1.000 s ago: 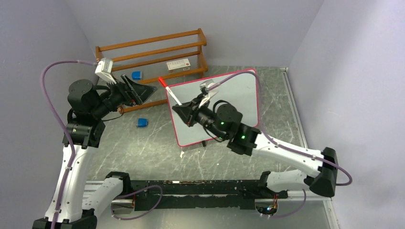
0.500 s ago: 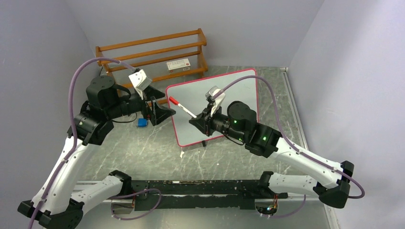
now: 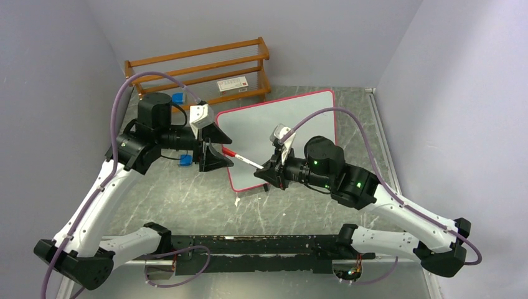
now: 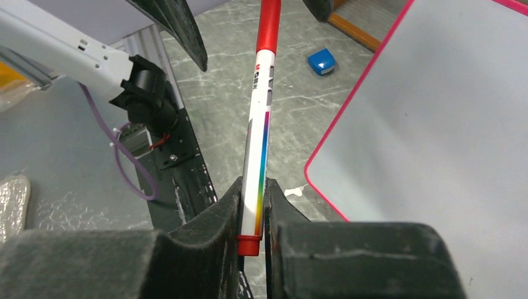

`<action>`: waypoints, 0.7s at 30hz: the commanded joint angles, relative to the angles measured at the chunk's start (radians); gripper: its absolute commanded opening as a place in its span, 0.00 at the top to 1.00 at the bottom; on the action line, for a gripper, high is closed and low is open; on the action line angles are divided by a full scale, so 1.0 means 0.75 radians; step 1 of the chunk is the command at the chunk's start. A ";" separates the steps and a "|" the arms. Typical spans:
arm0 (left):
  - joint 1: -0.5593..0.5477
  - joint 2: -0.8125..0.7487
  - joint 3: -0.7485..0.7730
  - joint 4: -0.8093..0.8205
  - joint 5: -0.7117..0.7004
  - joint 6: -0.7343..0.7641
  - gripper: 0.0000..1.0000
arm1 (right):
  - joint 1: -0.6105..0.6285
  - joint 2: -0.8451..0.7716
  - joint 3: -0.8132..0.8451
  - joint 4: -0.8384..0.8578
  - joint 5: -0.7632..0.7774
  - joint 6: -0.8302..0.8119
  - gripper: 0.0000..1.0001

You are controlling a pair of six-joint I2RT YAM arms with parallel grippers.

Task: Write a sentence on the whiteboard
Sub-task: Open the whiteboard marker at the center of the board.

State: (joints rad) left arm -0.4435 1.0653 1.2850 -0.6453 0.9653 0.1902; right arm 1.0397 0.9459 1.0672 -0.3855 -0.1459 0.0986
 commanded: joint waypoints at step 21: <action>-0.020 0.042 -0.067 -0.087 0.353 0.202 0.95 | -0.009 -0.030 -0.032 0.025 -0.104 -0.064 1.00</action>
State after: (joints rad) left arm -0.4519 1.0996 1.2415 -0.7307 1.2072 0.3302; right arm 1.0317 0.9394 1.0630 -0.4019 -0.2253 0.0563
